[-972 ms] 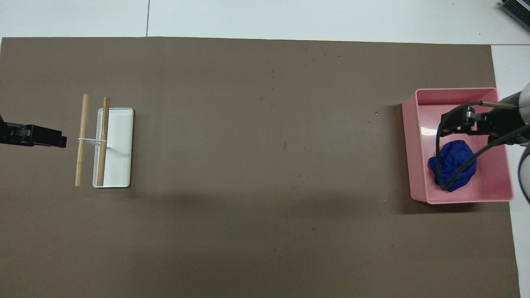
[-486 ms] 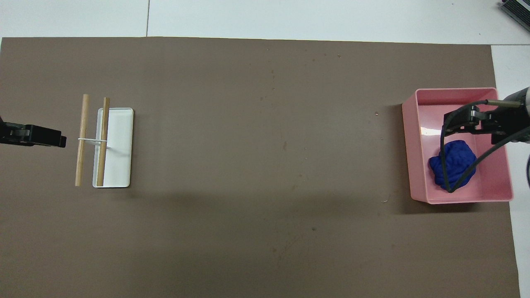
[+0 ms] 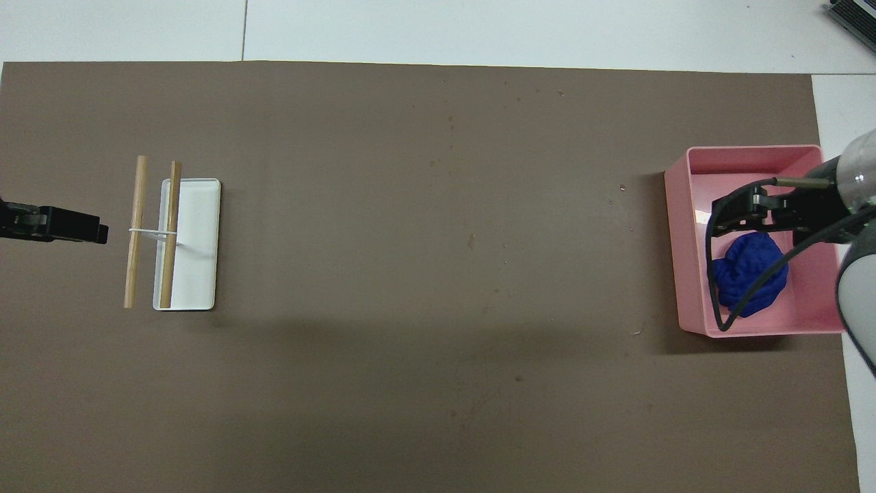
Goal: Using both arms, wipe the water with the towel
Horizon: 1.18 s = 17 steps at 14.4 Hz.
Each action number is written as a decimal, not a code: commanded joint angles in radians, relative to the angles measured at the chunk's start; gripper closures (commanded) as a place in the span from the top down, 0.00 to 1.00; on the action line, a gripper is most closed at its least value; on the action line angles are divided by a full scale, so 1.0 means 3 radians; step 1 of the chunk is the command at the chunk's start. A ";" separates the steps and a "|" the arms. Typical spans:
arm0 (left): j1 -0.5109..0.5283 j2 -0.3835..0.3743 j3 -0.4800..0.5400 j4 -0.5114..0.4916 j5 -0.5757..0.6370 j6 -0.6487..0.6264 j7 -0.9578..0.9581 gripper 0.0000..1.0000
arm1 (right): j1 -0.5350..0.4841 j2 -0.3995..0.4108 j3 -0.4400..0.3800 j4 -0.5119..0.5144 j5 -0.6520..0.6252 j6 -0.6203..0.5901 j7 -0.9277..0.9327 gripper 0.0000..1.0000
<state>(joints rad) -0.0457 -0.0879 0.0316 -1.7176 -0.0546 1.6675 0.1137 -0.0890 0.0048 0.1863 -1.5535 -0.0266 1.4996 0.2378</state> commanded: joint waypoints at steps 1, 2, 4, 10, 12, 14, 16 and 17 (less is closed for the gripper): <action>0.0014 -0.0019 0.0007 0.0024 -0.0007 -0.0010 0.0020 1.00 | -0.0015 -0.0118 0.0008 -0.0155 -0.0095 0.0058 -0.0056 1.00; 0.0014 -0.0019 0.0012 0.0029 -0.0007 -0.0005 0.0020 1.00 | -0.0020 -0.0113 0.0003 -0.0150 -0.0090 0.0063 -0.0077 1.00; 0.0014 -0.0014 0.0012 0.0044 0.0003 0.0015 0.0025 1.00 | -0.0015 -0.0108 0.0003 -0.0145 -0.0095 0.0140 -0.0113 1.00; 0.0019 -0.0019 0.0012 0.0096 0.0008 0.0010 0.0025 1.00 | -0.0015 -0.0128 0.0003 -0.0175 -0.0095 0.0145 -0.0072 1.00; 0.0014 -0.0019 0.0007 0.0101 0.0008 0.0010 0.0020 1.00 | -0.0010 -0.0134 0.0003 -0.0191 -0.0095 0.0150 -0.0072 1.00; 0.0014 -0.0019 0.0007 0.0101 0.0013 0.0010 0.0025 1.00 | -0.0010 -0.0129 0.0003 -0.0191 -0.0100 0.0160 -0.0067 1.00; 0.0019 -0.0019 0.0007 0.0101 0.0013 0.0015 0.0030 1.00 | -0.0015 -0.0129 0.0003 -0.0191 -0.0100 0.0155 -0.0067 1.00; 0.0019 -0.0019 0.0007 0.0101 0.0013 0.0000 0.0030 1.00 | -0.0015 -0.0134 0.0003 -0.0191 -0.0100 0.0160 -0.0067 1.00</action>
<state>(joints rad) -0.0449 -0.0897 0.0342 -1.6941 -0.0543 1.6693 0.1137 -0.0865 -0.0064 0.1833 -1.5728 -0.0268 1.5167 0.2320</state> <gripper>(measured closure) 0.000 0.000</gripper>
